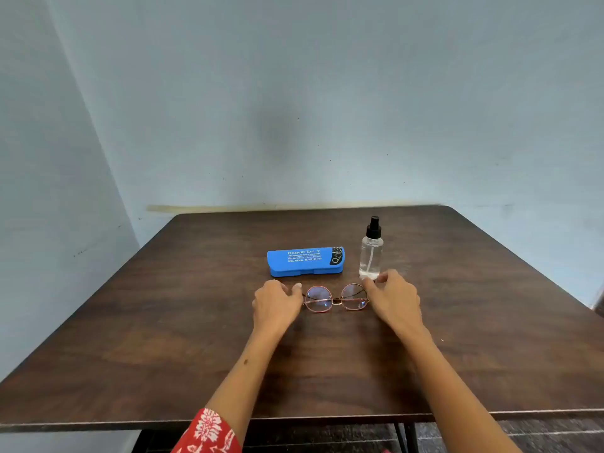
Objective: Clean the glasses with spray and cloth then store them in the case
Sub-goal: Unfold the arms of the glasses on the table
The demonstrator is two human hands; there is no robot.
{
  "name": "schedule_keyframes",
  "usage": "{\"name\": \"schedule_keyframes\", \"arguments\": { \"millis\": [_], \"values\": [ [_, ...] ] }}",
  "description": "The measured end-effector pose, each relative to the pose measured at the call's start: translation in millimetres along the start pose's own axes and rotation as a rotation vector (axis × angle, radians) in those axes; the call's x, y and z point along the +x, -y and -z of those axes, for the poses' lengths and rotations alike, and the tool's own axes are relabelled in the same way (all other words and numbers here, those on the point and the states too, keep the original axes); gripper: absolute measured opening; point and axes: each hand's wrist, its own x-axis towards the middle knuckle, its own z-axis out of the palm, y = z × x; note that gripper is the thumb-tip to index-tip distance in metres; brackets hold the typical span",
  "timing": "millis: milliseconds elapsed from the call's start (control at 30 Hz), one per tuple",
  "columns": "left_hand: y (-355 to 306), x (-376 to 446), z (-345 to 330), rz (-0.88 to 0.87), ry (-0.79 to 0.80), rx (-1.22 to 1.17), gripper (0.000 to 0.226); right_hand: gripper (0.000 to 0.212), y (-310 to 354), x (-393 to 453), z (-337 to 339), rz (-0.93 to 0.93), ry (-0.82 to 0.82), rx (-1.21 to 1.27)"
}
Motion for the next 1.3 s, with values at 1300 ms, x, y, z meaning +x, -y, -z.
{"name": "schedule_keyframes", "arguments": {
  "millis": [1300],
  "values": [
    [-8,-13,-2,-0.103,0.127,-0.297,0.014,0.007,-13,-16,0,0.090,-0.056,0.300]
  ]
}}
